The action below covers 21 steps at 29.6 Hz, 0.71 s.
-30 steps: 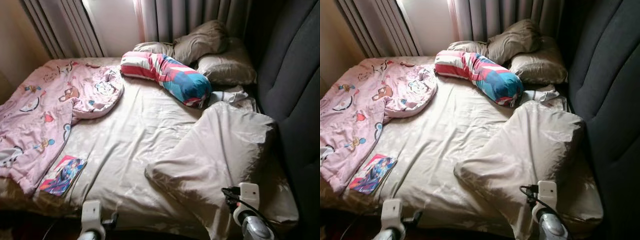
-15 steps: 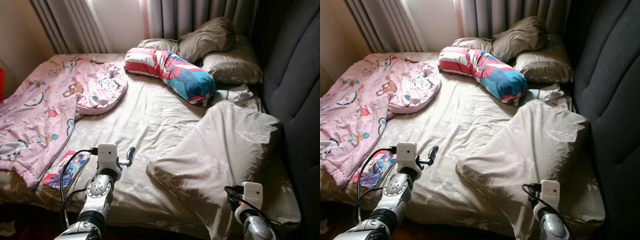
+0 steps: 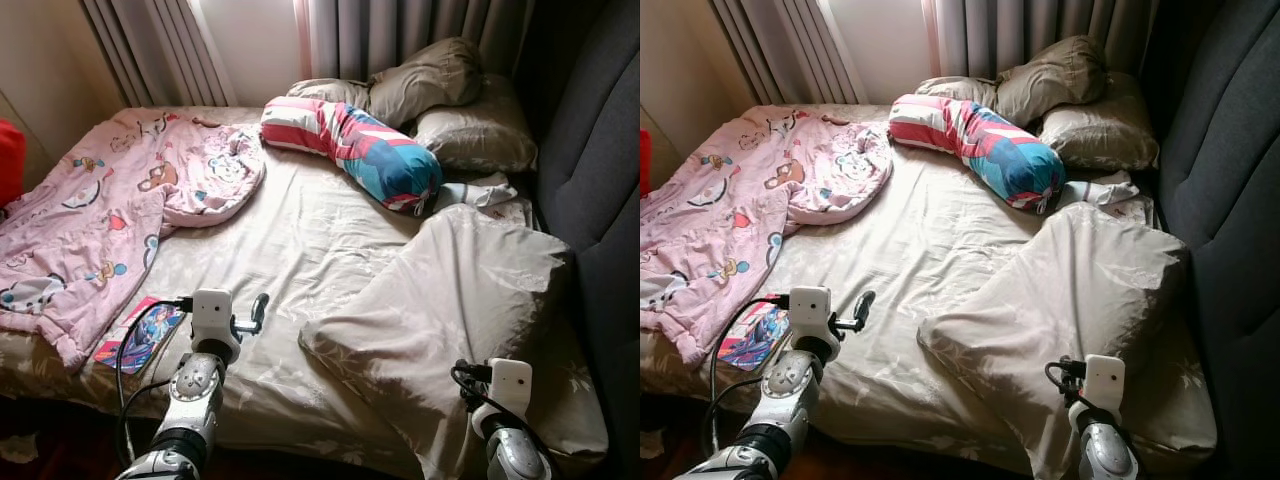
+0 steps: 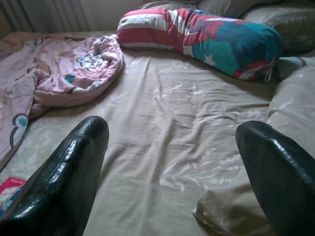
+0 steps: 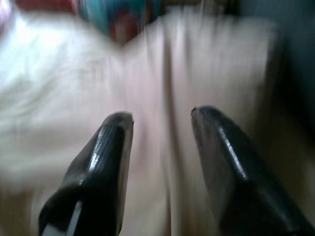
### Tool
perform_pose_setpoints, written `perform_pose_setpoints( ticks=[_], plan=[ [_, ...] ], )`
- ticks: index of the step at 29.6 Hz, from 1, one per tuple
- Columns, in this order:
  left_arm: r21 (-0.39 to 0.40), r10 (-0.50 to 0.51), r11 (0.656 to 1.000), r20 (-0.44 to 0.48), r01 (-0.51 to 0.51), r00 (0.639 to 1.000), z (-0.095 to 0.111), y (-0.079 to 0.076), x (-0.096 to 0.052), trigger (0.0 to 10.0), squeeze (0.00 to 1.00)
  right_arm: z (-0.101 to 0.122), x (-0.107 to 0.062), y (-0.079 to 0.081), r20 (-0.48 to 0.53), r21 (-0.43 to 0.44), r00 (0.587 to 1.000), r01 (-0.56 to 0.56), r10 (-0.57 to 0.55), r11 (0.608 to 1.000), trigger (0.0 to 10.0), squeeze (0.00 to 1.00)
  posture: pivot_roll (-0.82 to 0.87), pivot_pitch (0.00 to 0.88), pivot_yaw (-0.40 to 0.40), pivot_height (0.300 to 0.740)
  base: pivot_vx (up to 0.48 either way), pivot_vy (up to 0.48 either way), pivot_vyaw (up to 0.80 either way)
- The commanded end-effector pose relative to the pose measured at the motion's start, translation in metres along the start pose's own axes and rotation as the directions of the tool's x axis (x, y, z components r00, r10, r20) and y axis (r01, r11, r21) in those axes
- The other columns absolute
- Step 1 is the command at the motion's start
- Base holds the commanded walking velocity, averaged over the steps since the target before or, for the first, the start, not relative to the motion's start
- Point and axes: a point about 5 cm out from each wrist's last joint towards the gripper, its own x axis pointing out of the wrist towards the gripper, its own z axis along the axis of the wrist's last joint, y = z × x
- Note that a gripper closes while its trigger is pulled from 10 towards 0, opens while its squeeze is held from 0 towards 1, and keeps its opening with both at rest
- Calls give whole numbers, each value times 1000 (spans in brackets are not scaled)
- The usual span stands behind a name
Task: Clean up the room
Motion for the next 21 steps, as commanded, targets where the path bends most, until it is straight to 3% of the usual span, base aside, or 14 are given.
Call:
perform_pose_setpoints(
  ticks=[1,4,12,21],
  plan=[
    [7,7,1000,38,-7,999,6,2,2,10000,0,86,38,20,362,-48,931,-32,47,998,10000,0,-113,0,55,740,0,0,0],
    [6,-2,1000,66,1,998,14,-2,6,10000,0,95,41,23,392,-35,919,-41,51,999,10000,0,-116,0,55,740,0,0,0],
    [16,-11,1000,112,9,994,23,-6,11,10000,0,92,42,24,360,-19,932,-23,28,1000,10000,0,-124,0,58,740,0,0,0],
    [33,-15,999,191,9,981,33,-9,4,10000,0,83,30,22,362,-27,932,-20,28,999,10000,0,-129,47,52,740,0,0,0]
  ],
)
